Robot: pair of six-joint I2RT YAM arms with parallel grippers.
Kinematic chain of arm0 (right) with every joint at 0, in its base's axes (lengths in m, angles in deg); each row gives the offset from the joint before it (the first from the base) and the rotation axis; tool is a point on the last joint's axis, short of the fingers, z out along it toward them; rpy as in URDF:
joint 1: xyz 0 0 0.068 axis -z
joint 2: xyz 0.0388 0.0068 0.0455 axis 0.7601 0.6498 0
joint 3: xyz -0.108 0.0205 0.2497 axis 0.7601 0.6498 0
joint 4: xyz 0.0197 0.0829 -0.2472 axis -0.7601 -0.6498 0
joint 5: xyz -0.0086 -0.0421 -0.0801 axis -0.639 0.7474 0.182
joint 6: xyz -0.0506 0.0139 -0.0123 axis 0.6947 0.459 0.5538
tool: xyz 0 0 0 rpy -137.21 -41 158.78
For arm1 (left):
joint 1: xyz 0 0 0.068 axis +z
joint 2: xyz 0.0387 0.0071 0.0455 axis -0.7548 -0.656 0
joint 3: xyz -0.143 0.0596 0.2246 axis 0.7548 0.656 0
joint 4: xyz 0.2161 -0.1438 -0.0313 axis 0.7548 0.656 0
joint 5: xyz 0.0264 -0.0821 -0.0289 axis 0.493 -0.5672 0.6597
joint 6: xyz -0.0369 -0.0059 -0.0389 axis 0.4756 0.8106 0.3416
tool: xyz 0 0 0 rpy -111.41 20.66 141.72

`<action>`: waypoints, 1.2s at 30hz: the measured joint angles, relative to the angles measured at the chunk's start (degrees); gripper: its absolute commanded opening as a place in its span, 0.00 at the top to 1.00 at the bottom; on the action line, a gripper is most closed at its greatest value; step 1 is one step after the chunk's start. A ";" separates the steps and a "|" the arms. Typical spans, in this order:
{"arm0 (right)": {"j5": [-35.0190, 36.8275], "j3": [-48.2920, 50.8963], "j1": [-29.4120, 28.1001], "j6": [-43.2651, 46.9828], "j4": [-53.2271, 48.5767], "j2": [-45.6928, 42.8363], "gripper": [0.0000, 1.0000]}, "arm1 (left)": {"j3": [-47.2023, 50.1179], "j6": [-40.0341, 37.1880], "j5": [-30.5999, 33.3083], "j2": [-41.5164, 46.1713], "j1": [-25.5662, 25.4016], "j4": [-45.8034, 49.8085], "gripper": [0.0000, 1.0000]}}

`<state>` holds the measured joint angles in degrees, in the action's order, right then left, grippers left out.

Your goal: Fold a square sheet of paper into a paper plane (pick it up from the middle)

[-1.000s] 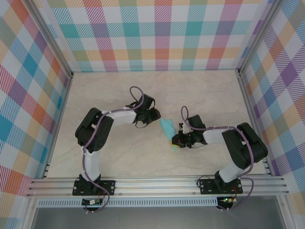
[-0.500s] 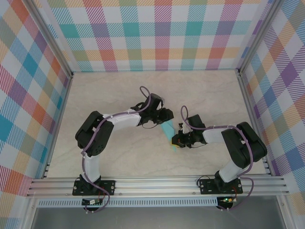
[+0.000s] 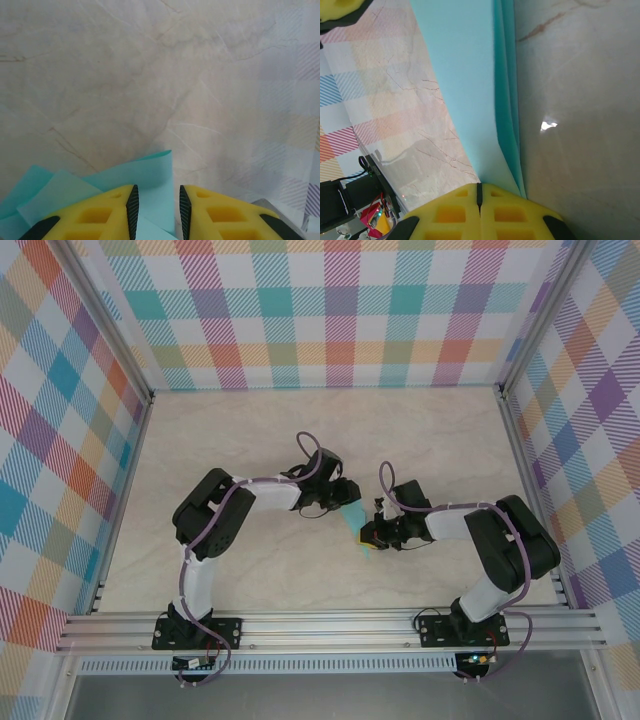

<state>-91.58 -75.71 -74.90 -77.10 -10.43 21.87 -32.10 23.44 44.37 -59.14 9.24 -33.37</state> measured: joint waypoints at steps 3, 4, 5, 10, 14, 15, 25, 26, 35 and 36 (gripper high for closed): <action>0.00 0.02 0.00 0.11 0.00 0.00 1.00 | 0.07 -0.55 -0.04 -0.09 0.50 -0.13 0.71; 0.00 0.02 0.00 0.13 0.00 0.00 1.00 | 0.17 -0.63 -0.11 -0.11 0.70 -0.35 0.71; 0.00 0.02 0.00 0.13 0.00 0.00 1.00 | 0.35 -0.63 -0.46 -0.11 0.94 -0.61 0.71; 0.00 0.02 0.00 0.33 0.00 0.00 1.00 | 1.18 -0.83 -2.62 -0.11 1.97 -2.12 0.71; -0.02 0.02 -0.02 0.59 -0.02 -0.02 1.00 | 1.22 -1.81 -3.30 -0.13 3.28 -2.14 0.71; -0.02 0.02 -0.02 0.68 -0.02 -0.02 1.00 | 1.22 -2.16 -3.37 -0.13 3.72 -2.12 0.71; -0.22 0.02 -0.02 0.76 -0.02 -0.02 1.00 | 0.90 -4.81 -3.85 0.83 7.82 0.39 0.69; -0.22 0.00 0.00 0.76 -0.02 -0.02 1.00 | 0.90 -4.98 -3.50 1.53 8.11 1.36 0.69; -0.22 -0.11 -0.02 0.74 -0.22 -0.02 1.00 | -3.58 -5.09 -3.02 9.90 4.44 5.31 0.69; -0.22 -0.11 -0.02 0.74 -0.24 -0.02 1.00 | -3.87 -4.90 -3.04 9.94 3.32 4.90 0.69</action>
<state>-91.80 -75.82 -74.92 -76.36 -10.67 21.85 -35.97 18.55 41.34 -49.20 12.56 -28.48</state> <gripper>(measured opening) 0.045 0.310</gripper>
